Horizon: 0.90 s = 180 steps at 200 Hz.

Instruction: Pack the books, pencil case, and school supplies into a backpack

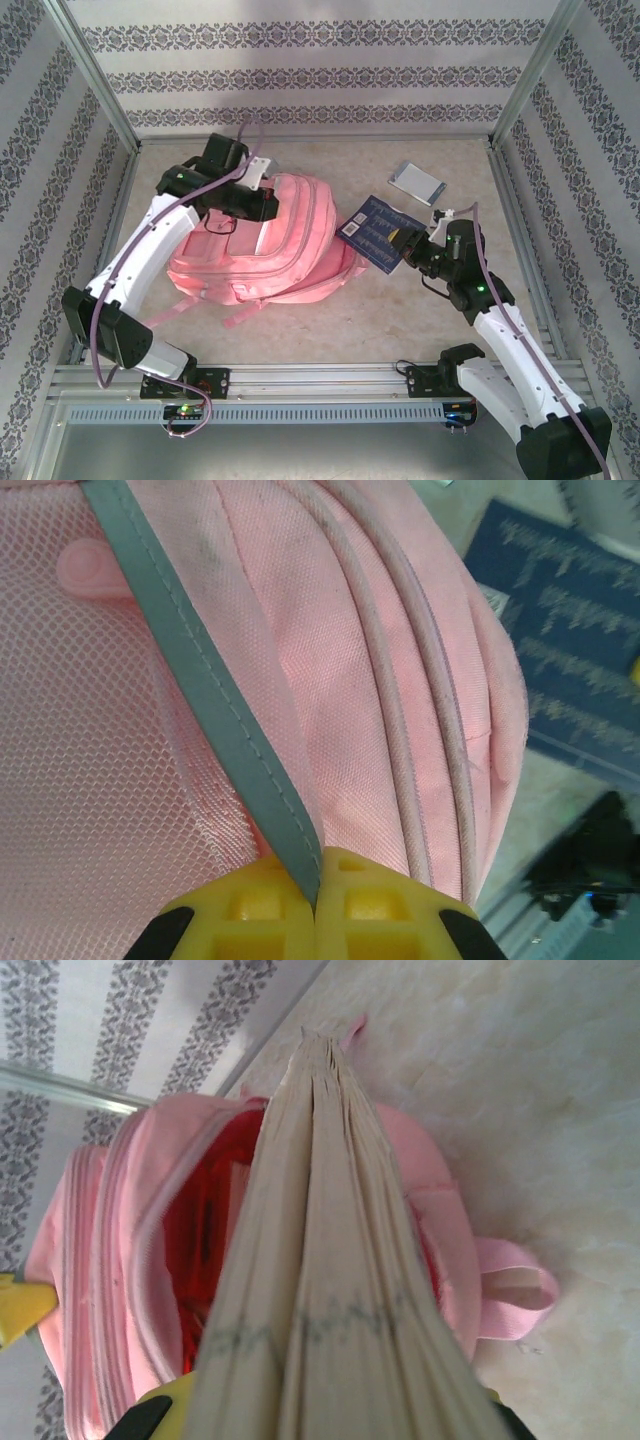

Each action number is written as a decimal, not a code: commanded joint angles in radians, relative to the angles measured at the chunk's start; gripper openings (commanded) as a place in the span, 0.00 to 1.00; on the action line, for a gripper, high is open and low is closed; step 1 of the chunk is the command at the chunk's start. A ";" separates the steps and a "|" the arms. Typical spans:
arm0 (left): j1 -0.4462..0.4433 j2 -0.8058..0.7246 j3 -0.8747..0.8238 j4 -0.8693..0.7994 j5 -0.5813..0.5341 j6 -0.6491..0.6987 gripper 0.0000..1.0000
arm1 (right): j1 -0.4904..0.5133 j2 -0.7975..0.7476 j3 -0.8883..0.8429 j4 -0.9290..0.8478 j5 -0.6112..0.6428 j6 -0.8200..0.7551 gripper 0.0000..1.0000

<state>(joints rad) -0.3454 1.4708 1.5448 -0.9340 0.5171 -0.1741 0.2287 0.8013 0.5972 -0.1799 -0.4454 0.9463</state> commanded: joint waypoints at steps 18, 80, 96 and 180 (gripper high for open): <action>0.098 -0.087 -0.053 0.214 0.309 -0.070 0.00 | 0.099 0.040 -0.008 0.097 -0.099 -0.066 0.00; 0.109 -0.070 -0.040 0.389 0.442 -0.184 0.00 | 0.316 0.165 -0.051 0.211 -0.015 -0.086 0.00; 0.109 -0.058 -0.009 0.402 0.443 -0.196 0.00 | 0.361 0.176 -0.058 0.226 0.024 -0.083 0.00; 0.114 0.092 0.140 0.658 0.536 -0.373 0.00 | 0.586 0.271 -0.020 0.238 0.202 -0.073 0.00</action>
<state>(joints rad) -0.2394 1.5612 1.5539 -0.6048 0.9337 -0.4824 0.7765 1.0851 0.5526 0.0650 -0.2871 0.8871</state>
